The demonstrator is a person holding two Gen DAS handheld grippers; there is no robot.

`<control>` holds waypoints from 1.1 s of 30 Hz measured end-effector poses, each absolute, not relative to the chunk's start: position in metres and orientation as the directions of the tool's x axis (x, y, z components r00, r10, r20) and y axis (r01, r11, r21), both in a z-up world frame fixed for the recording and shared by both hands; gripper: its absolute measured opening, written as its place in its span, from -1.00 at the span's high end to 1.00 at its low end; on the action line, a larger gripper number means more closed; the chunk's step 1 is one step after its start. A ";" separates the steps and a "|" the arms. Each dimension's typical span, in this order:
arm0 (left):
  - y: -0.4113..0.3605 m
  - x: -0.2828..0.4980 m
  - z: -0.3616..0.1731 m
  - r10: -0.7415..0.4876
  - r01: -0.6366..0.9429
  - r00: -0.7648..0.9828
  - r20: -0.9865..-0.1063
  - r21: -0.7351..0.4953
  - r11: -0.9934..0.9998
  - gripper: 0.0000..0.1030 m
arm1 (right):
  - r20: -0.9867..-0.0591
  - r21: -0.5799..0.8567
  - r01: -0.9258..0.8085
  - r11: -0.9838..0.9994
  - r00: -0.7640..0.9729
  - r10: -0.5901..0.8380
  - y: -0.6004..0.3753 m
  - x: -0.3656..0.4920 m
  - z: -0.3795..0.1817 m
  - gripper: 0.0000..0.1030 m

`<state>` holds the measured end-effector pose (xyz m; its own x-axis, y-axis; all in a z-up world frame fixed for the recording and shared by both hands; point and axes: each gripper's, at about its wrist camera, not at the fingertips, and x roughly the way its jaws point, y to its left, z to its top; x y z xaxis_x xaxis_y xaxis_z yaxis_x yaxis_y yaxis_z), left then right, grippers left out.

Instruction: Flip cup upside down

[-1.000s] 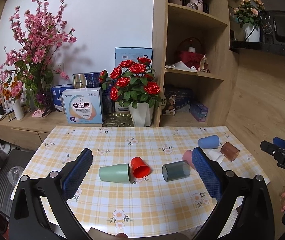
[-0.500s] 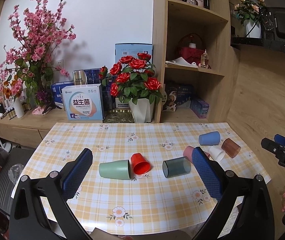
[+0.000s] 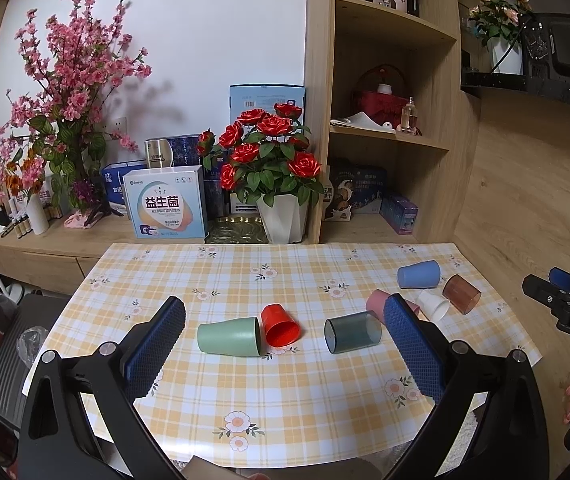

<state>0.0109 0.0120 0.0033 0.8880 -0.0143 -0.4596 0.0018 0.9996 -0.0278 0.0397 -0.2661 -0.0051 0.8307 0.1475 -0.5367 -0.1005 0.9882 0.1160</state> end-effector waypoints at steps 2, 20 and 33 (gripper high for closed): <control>0.012 0.011 0.003 -0.016 0.003 0.887 -0.461 -0.029 1.000 -0.88 | -0.537 0.116 -0.098 0.988 0.831 0.146 -0.267 0.040 -0.005 -0.69; 0.012 0.013 0.003 -0.034 0.016 0.878 -0.477 -0.042 0.999 -0.88 | -0.546 0.113 -0.085 0.990 0.827 0.133 -0.268 0.041 -0.006 -0.69; 0.009 0.013 0.002 -0.039 0.024 0.882 -0.469 -0.037 0.999 -0.88 | -0.550 0.112 -0.081 0.990 0.825 0.130 -0.267 0.041 -0.007 -0.69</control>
